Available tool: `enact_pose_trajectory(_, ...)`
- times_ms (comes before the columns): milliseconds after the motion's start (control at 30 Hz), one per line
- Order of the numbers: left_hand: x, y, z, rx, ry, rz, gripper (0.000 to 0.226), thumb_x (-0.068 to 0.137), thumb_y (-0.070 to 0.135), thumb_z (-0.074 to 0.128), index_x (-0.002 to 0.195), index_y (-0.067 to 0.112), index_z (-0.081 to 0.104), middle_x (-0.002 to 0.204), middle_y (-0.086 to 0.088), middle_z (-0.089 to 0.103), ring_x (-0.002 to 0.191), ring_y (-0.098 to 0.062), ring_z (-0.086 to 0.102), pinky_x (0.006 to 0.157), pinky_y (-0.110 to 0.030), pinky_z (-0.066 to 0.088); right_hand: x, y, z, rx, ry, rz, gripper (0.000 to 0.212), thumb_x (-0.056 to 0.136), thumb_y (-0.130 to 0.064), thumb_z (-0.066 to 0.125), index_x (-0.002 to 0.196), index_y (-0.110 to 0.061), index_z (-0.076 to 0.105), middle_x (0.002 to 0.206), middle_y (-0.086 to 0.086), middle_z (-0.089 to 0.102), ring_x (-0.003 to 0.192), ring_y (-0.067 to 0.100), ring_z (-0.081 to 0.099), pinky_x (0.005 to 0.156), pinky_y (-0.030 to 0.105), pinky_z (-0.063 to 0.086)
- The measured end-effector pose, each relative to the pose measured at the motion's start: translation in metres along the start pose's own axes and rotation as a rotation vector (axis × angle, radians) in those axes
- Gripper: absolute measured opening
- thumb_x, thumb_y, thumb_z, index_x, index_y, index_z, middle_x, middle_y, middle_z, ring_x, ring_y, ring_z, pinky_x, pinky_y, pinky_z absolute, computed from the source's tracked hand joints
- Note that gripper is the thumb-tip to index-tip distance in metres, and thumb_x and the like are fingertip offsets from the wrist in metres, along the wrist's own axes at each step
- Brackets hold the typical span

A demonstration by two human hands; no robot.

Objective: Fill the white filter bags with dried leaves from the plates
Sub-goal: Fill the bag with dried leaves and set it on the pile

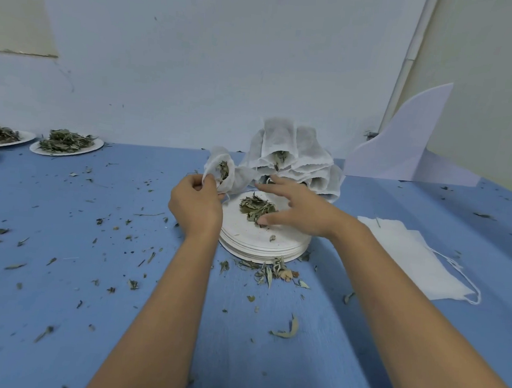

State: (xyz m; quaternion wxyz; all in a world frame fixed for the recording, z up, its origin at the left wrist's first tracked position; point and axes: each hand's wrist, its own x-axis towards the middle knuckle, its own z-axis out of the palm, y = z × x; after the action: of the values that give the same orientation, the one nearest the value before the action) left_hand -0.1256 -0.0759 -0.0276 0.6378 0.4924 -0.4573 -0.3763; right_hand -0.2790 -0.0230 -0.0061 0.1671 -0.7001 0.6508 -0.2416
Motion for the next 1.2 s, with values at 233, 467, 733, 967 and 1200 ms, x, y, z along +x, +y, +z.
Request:
enact_pose_trajectory(233,0.001,0.000,0.000,0.023,0.028,0.003,0.015,0.093,0.015,0.056,0.080,0.008,0.060,0.079,-0.010,0.064,0.082,-0.031,0.068,0.078,-0.044,0.056,0.016,-0.001,0.017,-0.296,-0.203,-0.079,0.043,0.104,-0.027,0.033,0.147,-0.025,0.033,0.160,-0.002,0.013,0.146,0.018,0.015,0.111,0.024,0.016)
enact_pose_trajectory(467,-0.001,0.001,0.000,0.024,0.013,-0.015,0.014,0.094,0.016,0.056,0.083,0.008,0.061,0.083,-0.011,0.065,0.083,-0.031,0.068,0.080,-0.045,0.055,0.011,-0.009,0.028,-0.374,0.061,-0.088,0.030,0.098,-0.019,0.051,0.125,-0.019,0.063,0.116,0.006,0.069,0.104,0.022,0.062,0.089,0.036,0.048)
enact_pose_trajectory(733,-0.002,0.000,-0.001,0.033,0.008,-0.011,0.013,0.094,0.015,0.055,0.085,0.007,0.062,0.084,-0.011,0.066,0.083,-0.031,0.068,0.079,-0.043,0.055,0.011,-0.013,0.035,-0.473,0.163,-0.059,0.032,0.095,-0.007,0.051,0.121,-0.018,0.066,0.115,0.009,0.069,0.104,0.024,0.061,0.090,0.030,0.047)
enact_pose_trajectory(967,-0.001,-0.001,0.000,0.037,0.005,-0.023,0.016,0.094,0.014,0.055,0.092,0.002,0.064,0.086,-0.008,0.066,0.080,-0.024,0.068,0.074,-0.034,0.057,0.004,-0.020,0.020,-0.386,-0.092,0.054,0.038,0.095,-0.013,0.038,0.125,-0.012,0.061,0.122,0.013,0.063,0.107,0.028,0.055,0.091,0.036,0.044)
enact_pose_trajectory(1200,-0.002,-0.003,0.001,0.085,0.011,0.013,0.016,0.093,0.015,0.054,0.096,0.004,0.067,0.086,-0.006,0.066,0.082,-0.023,0.067,0.071,-0.030,0.055,-0.002,-0.014,0.015,-0.423,-0.152,0.018,0.052,0.092,-0.001,0.043,0.139,-0.023,0.049,0.138,0.005,0.053,0.125,0.026,0.045,0.101,0.040,0.040)
